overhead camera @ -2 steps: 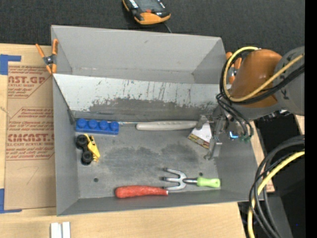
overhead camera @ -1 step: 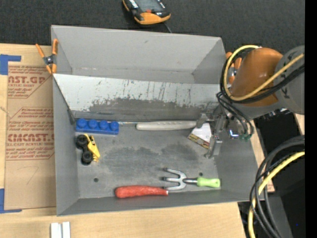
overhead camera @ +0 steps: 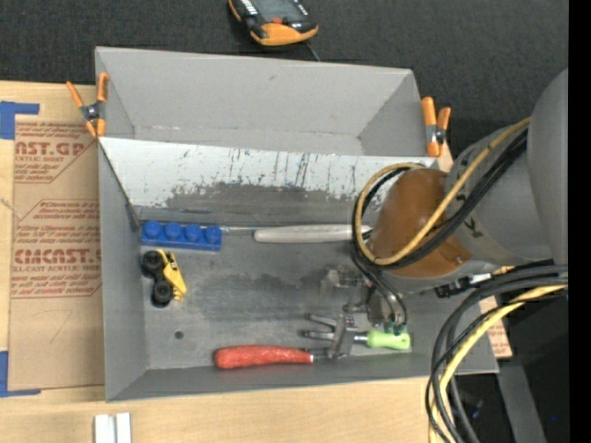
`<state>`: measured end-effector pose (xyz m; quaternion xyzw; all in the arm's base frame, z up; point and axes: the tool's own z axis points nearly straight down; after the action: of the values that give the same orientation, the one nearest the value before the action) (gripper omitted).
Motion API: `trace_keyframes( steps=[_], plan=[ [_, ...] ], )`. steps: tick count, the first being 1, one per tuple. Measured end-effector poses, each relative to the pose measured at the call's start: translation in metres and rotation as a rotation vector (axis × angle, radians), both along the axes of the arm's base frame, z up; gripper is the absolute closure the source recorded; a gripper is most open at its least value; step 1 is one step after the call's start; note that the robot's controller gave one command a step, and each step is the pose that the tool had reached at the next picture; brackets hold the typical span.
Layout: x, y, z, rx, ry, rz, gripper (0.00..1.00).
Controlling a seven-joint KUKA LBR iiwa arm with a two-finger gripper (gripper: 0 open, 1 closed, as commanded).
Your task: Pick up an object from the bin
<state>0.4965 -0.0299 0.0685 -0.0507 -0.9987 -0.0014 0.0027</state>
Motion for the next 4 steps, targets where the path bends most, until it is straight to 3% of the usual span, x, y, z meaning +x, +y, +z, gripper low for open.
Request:
trace_keyframes(
  steps=[1,2,3,4],
  plan=[
    [0.014,-0.012,0.046,-0.007,-0.019,0.062,0.0],
    [0.002,-0.002,0.007,-0.001,0.001,0.014,0.0],
    [-0.007,-0.001,0.001,-0.004,-0.019,-0.179,0.0],
    [-0.013,0.006,0.002,-0.002,0.001,-0.128,1.0]
  ],
)
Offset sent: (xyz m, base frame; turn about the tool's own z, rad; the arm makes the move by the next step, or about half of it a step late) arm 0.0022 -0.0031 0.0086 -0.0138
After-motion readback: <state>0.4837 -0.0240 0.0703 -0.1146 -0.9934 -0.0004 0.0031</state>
